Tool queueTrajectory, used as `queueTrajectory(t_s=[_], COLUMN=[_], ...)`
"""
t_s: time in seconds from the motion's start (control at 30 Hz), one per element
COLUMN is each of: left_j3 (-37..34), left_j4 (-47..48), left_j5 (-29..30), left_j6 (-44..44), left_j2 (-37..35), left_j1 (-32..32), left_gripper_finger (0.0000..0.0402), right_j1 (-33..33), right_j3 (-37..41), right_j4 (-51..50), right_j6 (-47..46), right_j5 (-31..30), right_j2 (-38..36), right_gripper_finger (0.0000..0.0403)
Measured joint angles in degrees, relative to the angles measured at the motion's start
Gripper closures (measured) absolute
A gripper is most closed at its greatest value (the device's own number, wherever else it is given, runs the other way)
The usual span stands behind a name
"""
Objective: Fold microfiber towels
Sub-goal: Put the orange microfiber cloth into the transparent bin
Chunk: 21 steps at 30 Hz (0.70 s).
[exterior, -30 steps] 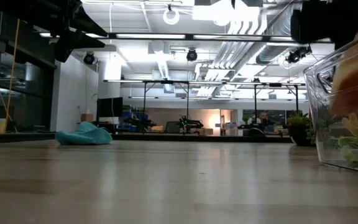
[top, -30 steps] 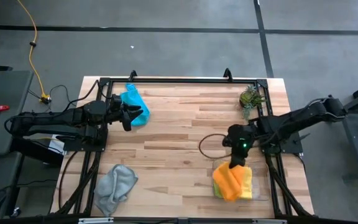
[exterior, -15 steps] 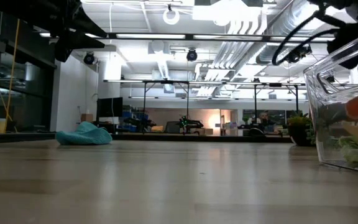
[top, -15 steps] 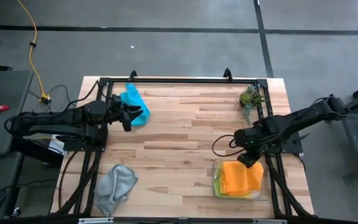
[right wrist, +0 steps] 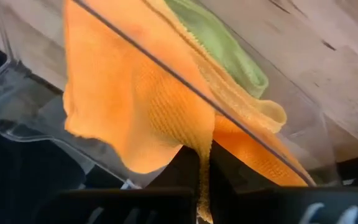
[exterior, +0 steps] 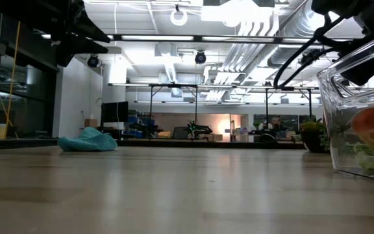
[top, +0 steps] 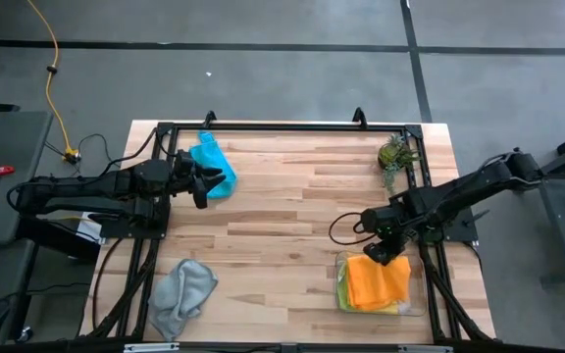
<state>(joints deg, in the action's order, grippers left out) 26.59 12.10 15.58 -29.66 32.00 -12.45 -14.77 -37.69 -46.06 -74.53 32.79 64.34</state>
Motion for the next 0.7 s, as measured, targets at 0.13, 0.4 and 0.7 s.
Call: queueTrajectory(t_s=[0.13,0.4,0.7], left_j3=[0.0,0.0,0.0], left_j4=[0.2,0.2,0.2], left_j5=[0.0,0.0,-1.9], left_j6=[-0.1,-0.1,2.2], left_j2=[0.0,0.0,0.0], left_j1=[0.0,0.0,0.0], left_gripper_finger=[0.0268,0.0268,0.0268], right_j1=[0.0,0.0,0.0], right_j3=[0.0,0.0,-4.1], right_j4=[-0.3,-1.3,-11.8], right_j6=[-1.5,-4.6,0.4], right_j5=[-1.2,-2.8,-6.0], right_j2=[0.0,0.0,0.0], right_gripper_finger=[0.0403,0.0366,0.0223])
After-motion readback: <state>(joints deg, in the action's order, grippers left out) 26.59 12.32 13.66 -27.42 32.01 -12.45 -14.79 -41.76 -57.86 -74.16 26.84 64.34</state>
